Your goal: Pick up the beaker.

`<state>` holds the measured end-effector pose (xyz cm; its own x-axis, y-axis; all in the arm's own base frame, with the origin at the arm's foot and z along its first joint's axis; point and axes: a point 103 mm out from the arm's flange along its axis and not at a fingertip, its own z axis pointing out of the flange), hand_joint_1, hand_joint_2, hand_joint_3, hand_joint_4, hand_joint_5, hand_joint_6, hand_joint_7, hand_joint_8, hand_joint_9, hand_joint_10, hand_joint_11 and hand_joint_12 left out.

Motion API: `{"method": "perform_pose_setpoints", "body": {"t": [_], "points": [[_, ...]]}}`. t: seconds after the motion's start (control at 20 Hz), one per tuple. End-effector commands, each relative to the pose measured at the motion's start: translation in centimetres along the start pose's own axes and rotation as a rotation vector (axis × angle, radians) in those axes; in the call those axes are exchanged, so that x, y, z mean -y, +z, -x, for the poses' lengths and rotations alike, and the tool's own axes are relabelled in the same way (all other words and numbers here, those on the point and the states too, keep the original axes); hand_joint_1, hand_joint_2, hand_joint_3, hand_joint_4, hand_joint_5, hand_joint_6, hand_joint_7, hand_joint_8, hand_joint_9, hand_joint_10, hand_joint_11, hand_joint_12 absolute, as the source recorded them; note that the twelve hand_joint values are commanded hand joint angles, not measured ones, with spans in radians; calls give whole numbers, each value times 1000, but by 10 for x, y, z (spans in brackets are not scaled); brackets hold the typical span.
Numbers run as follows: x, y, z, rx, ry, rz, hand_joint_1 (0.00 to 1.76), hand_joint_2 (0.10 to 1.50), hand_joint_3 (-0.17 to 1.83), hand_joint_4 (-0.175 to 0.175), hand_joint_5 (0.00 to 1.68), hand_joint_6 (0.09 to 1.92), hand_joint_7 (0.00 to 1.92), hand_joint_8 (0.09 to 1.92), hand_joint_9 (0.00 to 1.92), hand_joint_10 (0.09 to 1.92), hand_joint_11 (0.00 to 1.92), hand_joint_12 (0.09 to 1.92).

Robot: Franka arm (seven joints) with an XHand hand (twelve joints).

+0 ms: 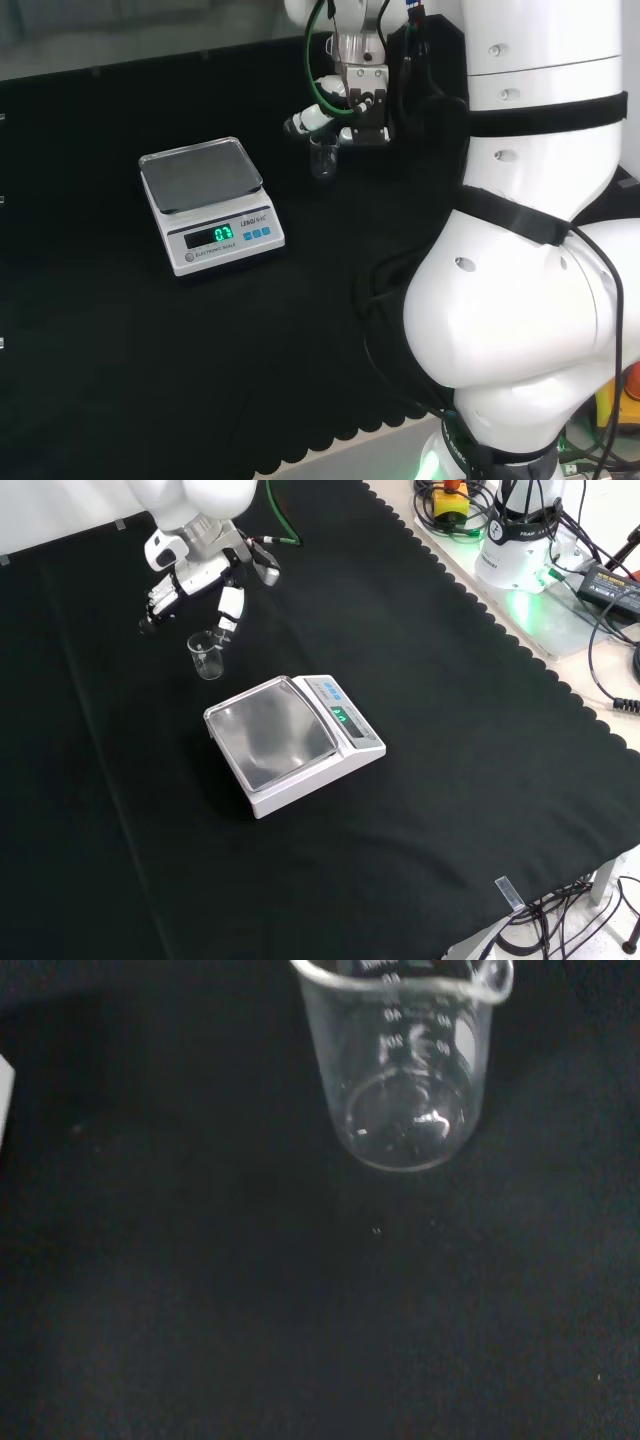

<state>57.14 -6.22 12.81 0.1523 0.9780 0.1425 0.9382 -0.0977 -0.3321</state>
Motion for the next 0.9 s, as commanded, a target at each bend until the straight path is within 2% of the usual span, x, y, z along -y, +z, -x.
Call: {"method": "perform_pose_setpoints", "body": {"t": [0.05,0.5,0.55,0.65,0.9], "points": [[-6,17,7,-24,21,-38,436,837,127,-70,271,87,25,803,56,967,251,1444],[-9,36,10,-37,23,-77,443,842,119,-75,296,87,106,819,161,939,335,1402],[-9,33,22,-64,17,-77,445,843,118,-76,302,87,125,820,188,929,363,1386],[-9,33,27,-56,15,-74,461,847,117,-80,335,87,187,825,282,897,449,1342],[-9,40,10,-22,15,-41,553,855,126,-97,441,96,383,846,552,786,705,1218]]}}
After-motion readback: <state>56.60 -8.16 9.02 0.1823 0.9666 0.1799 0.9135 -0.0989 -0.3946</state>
